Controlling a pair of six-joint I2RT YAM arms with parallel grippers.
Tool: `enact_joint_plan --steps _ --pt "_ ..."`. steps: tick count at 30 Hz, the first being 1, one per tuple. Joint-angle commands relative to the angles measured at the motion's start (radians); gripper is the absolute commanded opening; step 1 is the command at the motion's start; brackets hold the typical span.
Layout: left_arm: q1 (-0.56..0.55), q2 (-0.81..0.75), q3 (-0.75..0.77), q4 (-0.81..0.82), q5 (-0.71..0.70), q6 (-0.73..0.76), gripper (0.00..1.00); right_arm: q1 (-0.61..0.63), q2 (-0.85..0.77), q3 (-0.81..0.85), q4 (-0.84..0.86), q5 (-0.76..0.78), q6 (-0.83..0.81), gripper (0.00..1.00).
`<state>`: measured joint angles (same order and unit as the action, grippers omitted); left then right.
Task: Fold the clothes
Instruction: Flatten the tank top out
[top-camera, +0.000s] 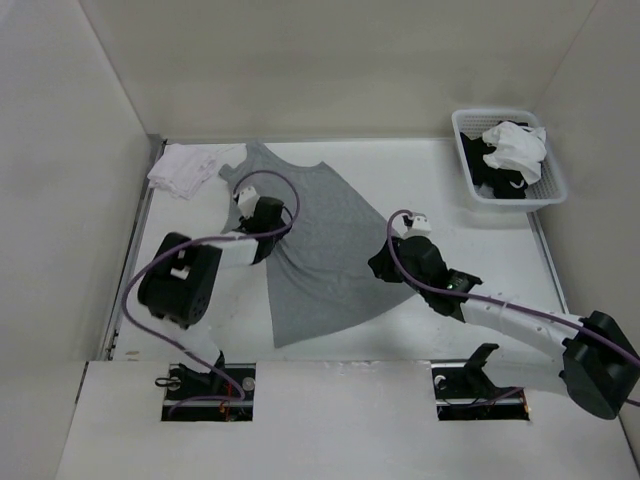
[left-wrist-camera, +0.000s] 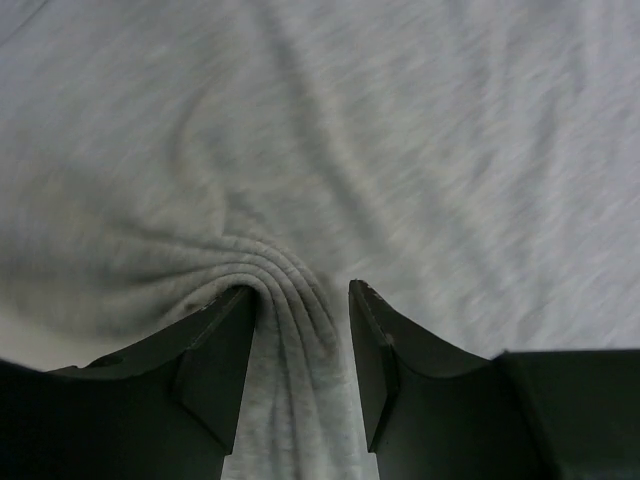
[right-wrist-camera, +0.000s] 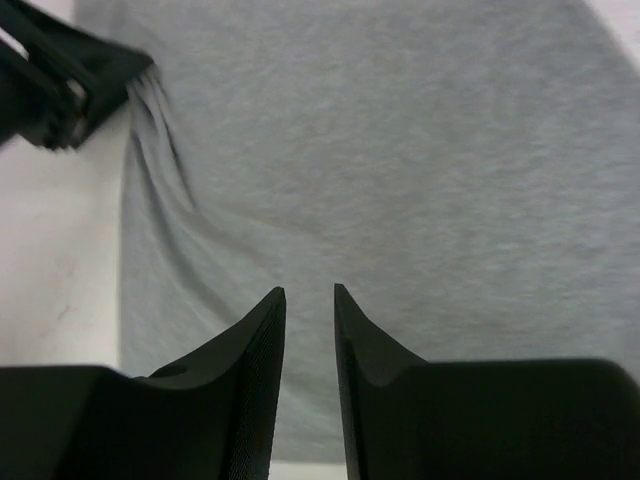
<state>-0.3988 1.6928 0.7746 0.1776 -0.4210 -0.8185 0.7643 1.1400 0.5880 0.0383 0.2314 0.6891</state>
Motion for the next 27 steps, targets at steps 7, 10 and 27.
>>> enact_joint_plan --steps 7,10,27 --pt "0.048 0.428 0.720 -0.119 0.051 0.093 0.40 -0.073 -0.066 -0.085 0.015 0.071 0.062 0.42" --pt "0.036 0.443 0.808 -0.153 0.053 0.175 0.42 -0.079 -0.059 -0.100 0.000 0.075 0.076 0.46" --pt "0.042 -0.701 -0.346 -0.326 -0.090 -0.011 0.41 -0.211 -0.074 -0.155 0.008 0.059 0.082 0.30"
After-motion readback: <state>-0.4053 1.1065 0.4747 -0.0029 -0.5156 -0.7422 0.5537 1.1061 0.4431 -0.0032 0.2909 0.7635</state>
